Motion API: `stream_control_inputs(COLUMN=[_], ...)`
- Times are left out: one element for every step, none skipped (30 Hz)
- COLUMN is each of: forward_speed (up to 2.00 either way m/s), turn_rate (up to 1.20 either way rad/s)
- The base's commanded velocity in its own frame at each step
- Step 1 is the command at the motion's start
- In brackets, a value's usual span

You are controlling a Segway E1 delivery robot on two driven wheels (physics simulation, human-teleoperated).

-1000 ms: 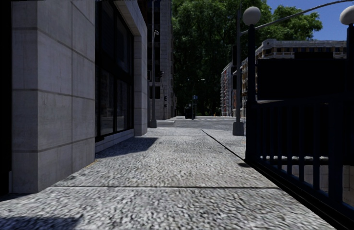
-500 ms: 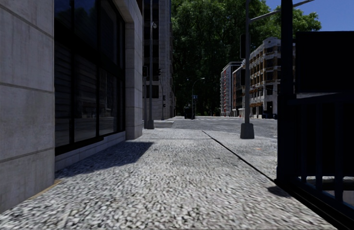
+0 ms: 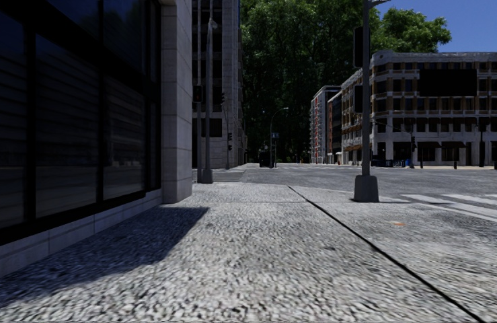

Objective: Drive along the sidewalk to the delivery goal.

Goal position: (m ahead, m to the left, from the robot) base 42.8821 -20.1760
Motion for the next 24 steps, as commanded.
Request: stream_control_inputs(forward_speed=[2.0,2.0,2.0,2.0,2.0,2.0,2.0,2.0,2.0,2.0,2.0,2.0,2.0,2.0,2.0,2.0,2.0,2.0,2.0,2.0,2.0,2.0,2.0,2.0], turn_rate=[0.0,0.0,0.0,0.0,0.0,0.0,0.0,0.0,0.0,0.0,0.0,0.0,0.0,0.0,0.0,0.0,0.0,0.0,0.0,0.0,0.0,0.0,0.0,0.0])
